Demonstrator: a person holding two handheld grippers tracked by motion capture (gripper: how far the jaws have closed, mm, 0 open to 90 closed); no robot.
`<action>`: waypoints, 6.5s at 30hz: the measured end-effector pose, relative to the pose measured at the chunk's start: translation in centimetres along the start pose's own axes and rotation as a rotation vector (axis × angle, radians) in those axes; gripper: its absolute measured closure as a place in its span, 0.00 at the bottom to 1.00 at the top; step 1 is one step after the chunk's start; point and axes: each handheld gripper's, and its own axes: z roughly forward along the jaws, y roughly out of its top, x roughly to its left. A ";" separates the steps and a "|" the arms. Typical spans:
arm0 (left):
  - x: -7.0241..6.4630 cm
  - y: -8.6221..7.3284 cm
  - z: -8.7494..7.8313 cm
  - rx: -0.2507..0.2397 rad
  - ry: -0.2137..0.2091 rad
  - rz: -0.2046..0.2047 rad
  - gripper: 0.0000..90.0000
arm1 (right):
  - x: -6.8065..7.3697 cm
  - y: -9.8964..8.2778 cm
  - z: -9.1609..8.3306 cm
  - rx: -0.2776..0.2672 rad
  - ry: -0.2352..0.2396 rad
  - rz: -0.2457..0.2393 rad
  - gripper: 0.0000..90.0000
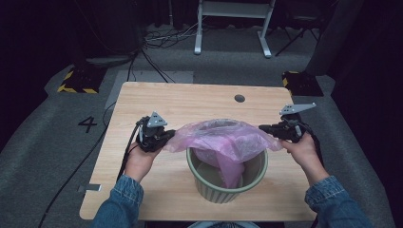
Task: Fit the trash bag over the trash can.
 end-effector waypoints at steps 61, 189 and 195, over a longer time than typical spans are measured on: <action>-3.6 -0.2 -6.3 -0.301 -0.217 0.219 0.98 | 6.1 -2.2 -8.3 -0.143 0.184 -0.253 1.00; -5.5 -7.8 0.0 -0.022 -0.272 0.180 1.00 | 6.9 -11.2 -2.3 -0.025 0.132 -0.109 0.99; -4.7 -8.5 0.7 0.015 -0.246 0.142 1.00 | 5.9 -12.6 -0.6 0.015 0.112 -0.055 0.99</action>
